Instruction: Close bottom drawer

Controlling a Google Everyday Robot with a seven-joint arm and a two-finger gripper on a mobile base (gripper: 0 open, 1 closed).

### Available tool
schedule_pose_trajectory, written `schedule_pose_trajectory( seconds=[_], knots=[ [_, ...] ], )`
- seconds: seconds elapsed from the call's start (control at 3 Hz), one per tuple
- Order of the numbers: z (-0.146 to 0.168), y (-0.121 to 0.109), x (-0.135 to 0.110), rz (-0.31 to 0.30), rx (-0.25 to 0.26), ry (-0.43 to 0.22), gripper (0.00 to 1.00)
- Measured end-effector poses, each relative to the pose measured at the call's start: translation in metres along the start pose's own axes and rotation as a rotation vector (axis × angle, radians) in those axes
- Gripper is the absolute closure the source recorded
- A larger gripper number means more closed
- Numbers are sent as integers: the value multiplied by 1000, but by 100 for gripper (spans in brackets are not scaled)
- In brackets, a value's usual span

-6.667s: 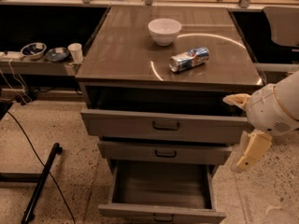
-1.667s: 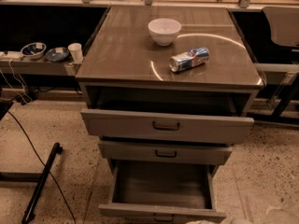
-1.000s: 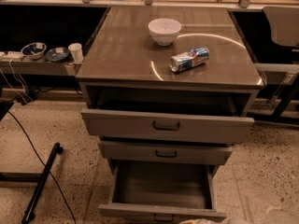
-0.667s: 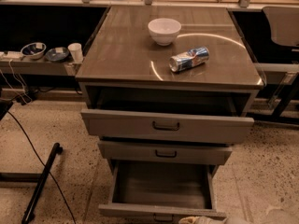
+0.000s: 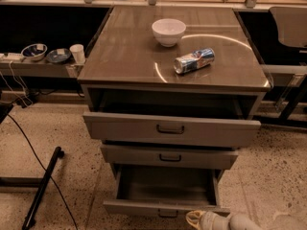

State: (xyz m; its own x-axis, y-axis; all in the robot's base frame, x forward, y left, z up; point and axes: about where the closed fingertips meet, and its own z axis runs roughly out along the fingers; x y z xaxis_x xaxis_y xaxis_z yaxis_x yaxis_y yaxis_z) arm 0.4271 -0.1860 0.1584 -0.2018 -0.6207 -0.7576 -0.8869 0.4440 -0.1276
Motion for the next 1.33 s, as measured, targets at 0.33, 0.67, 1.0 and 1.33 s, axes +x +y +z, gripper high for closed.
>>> schedule_pose_trajectory(
  seconds=[0.33, 0.67, 1.0, 1.33],
  knots=[
    [11, -29, 3, 17, 47, -13, 100],
    [13, -31, 2, 13, 52, -17, 100],
    [36, -51, -3, -24, 103, -55, 100],
    [52, -66, -10, -46, 120, -80, 100]
  ],
)
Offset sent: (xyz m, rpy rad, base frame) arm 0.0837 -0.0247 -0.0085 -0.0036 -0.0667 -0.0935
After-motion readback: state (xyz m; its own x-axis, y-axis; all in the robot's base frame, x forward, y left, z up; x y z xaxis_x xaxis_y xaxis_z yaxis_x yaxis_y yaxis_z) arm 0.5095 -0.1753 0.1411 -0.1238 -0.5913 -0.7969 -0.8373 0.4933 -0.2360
